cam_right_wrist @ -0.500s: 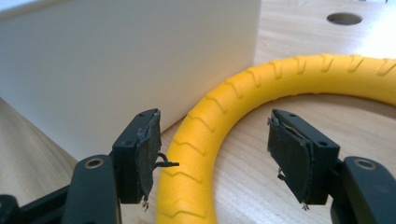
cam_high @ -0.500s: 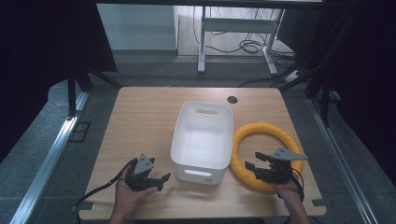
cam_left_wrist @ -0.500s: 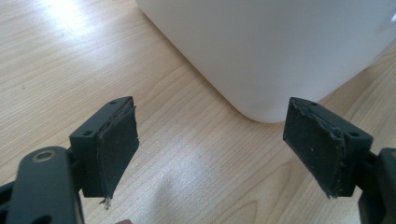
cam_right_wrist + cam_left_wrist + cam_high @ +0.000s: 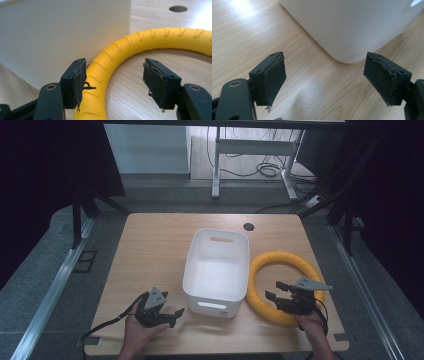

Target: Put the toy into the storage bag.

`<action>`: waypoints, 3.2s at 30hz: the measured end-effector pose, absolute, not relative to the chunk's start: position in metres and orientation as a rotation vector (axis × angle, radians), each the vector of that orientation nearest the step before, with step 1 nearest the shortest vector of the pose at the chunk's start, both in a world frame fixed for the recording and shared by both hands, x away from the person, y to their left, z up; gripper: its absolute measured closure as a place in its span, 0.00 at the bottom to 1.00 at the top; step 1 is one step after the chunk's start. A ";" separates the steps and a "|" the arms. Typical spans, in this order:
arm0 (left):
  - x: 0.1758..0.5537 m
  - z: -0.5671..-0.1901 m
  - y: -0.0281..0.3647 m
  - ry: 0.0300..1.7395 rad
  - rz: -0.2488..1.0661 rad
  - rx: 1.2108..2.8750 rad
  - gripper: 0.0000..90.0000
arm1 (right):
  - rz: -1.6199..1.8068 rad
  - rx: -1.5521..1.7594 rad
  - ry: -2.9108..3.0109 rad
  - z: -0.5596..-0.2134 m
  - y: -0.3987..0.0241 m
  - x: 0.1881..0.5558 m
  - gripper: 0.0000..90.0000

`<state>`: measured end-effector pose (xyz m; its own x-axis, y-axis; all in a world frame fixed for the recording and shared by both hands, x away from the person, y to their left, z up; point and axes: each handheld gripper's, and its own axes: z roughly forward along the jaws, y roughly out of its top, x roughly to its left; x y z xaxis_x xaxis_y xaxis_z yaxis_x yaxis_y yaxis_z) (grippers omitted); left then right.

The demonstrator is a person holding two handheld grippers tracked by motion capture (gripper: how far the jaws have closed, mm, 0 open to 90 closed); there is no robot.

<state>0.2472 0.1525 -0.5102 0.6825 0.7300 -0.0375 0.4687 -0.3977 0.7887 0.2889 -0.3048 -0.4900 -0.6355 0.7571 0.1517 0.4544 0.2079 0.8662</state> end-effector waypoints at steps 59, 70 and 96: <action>0.244 -0.516 0.150 0.922 0.347 2.187 0.21 | 0.743 0.950 2.779 -0.473 -0.284 0.305 0.37; 0.243 -0.517 0.149 0.918 0.345 2.202 0.21 | 0.550 0.865 2.916 -0.485 -0.266 0.308 0.37; 0.243 -0.521 0.147 0.916 0.346 2.220 0.20 | 0.367 0.816 3.023 -0.499 -0.249 0.313 0.56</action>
